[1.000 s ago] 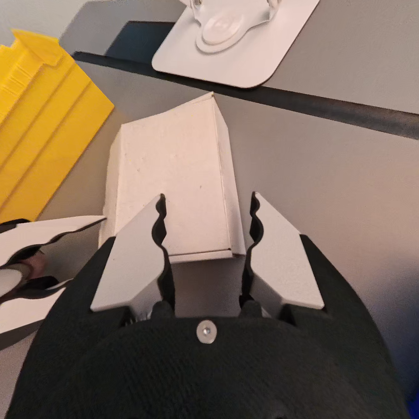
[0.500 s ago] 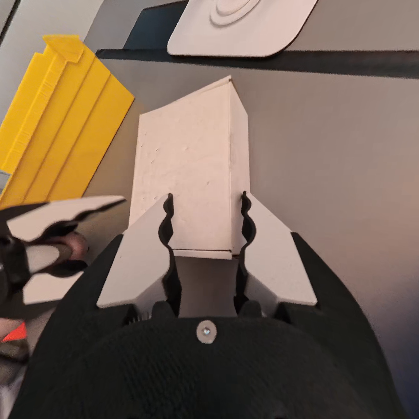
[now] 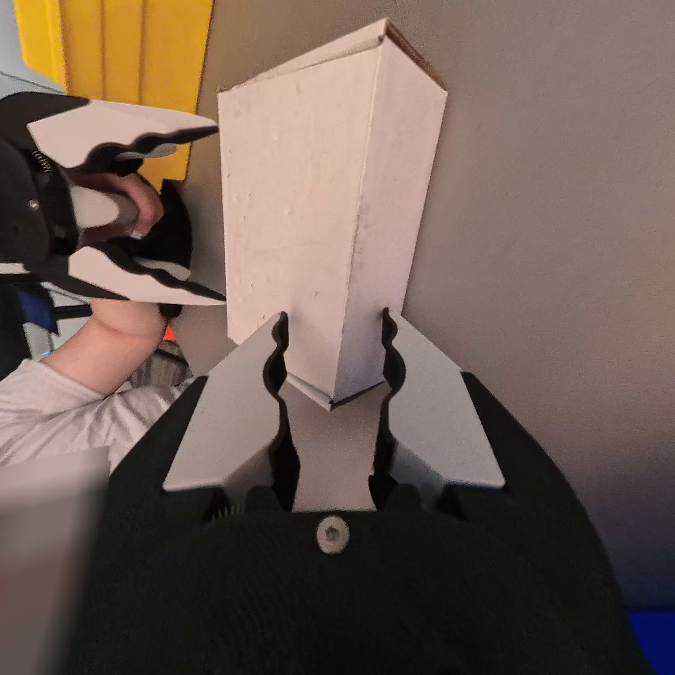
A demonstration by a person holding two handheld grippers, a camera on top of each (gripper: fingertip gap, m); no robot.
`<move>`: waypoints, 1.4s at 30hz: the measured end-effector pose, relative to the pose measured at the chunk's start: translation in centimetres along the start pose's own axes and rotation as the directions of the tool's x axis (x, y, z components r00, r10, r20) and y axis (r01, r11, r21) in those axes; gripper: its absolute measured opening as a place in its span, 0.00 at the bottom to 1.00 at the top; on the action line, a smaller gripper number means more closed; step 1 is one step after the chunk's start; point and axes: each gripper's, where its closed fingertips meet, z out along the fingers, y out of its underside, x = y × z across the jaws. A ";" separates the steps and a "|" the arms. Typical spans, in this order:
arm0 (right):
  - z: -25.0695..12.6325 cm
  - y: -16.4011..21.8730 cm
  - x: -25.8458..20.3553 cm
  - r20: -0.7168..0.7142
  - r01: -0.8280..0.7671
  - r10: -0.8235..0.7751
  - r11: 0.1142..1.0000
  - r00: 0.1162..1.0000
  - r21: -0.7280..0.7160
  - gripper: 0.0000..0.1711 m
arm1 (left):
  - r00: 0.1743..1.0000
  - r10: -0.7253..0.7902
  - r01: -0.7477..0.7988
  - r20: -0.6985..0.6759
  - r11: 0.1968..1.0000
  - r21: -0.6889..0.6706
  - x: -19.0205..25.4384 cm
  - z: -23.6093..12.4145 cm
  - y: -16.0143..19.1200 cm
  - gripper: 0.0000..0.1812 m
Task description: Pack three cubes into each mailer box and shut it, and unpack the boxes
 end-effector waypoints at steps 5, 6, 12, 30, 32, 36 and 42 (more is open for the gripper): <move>-0.5 -0.1 -1.1 0.098 0.045 -0.044 0.999 0.994 -0.010 0.27 | 0.998 0.005 -0.010 -0.058 0.996 -0.086 0.9 -0.4 1.2 0.63; -0.5 0.0 -1.2 0.085 0.093 -0.090 0.995 0.992 -0.027 0.26 | 0.997 0.010 -0.018 -0.071 0.993 -0.120 1.1 -0.5 1.8 0.64; -0.9 -0.9 -1.7 0.019 0.355 -0.355 0.935 0.935 -0.003 0.29 | 0.997 0.042 -0.054 -0.069 0.982 -0.180 0.5 -0.3 3.3 0.66; -0.8 0.4 0.0 -0.304 0.805 -0.859 0.499 0.412 -0.320 0.19 | 0.987 0.074 -0.101 -0.140 0.975 -0.200 1.2 -0.6 4.2 0.67; -0.7 1.7 0.0 -0.264 0.795 -0.867 0.494 0.422 -0.351 0.17 | 0.980 0.092 -0.127 -0.177 0.973 -0.194 2.0 -0.7 4.2 0.67; -0.3 3.2 -0.3 -0.183 0.772 -0.851 0.524 0.492 -0.360 0.19 | 0.965 0.137 -0.180 -0.221 0.966 -0.184 3.1 -0.9 4.2 0.67; 0.6 4.9 -1.5 -0.093 0.784 -0.864 0.490 0.495 -0.382 0.26 | 0.947 0.174 -0.242 -0.272 0.939 -0.243 4.5 -2.0 5.1 0.67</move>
